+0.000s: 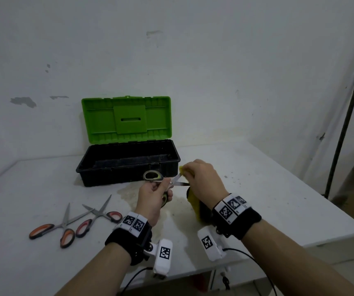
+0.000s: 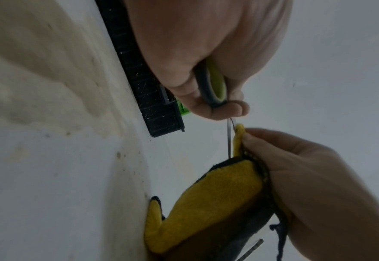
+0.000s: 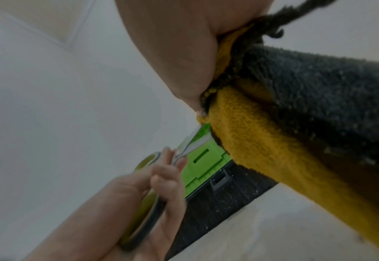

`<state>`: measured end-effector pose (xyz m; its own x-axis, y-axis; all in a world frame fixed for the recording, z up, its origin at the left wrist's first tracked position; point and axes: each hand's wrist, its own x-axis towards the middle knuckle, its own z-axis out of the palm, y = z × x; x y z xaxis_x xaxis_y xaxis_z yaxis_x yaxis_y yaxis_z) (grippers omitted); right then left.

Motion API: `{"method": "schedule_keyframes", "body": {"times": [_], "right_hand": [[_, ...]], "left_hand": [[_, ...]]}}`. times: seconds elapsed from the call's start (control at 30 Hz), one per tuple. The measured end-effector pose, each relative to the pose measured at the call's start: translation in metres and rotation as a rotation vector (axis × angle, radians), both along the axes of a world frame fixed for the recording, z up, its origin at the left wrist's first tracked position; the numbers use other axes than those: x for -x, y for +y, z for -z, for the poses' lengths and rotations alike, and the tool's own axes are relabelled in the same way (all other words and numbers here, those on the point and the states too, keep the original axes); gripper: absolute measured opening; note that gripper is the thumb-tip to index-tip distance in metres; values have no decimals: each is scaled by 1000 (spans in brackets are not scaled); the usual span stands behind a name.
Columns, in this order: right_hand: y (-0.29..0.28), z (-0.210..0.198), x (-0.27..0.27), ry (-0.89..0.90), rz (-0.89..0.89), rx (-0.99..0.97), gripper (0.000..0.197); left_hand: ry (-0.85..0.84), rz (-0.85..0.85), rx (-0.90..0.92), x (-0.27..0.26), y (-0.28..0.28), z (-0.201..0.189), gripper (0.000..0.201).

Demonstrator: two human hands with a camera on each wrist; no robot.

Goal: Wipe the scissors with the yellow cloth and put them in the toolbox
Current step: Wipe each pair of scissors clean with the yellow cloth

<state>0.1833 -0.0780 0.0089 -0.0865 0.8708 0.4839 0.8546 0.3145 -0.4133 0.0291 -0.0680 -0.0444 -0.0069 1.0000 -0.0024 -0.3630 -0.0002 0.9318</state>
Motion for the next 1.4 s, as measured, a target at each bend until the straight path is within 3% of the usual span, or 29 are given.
{"method": "schedule_keyframes", "body": {"times": [0.1,0.3,0.4,0.5,0.67,0.8,1.2,1.4], "right_hand": [[4,-6,-11,27,64,13,20],[-21,-4,12,-31,-190,5,17],[-20,0,21,-75,-220,11,19],[-20,2,26,-185,-237,15,20],[-21,-2,21,-293,-217,41,22],[-29,-5,26,-289,-289,9,19],[-33,-7,28,-295,-273,8,19],[-34,-6,21,-270,-238,64,22]], "left_hand": [[23,-7,18,3,-2,3,20],[-135,9,107,5,-8,-10,42],[-27,-5,82,0,-10,-11,50],[67,-17,20,-3,-13,-10,50],[80,-16,-2,4,-13,-8,52],[70,15,16,-2,-13,-6,50],[83,17,7,-8,-10,-1,50],[195,-7,-12,-9,-11,2,50]]}}
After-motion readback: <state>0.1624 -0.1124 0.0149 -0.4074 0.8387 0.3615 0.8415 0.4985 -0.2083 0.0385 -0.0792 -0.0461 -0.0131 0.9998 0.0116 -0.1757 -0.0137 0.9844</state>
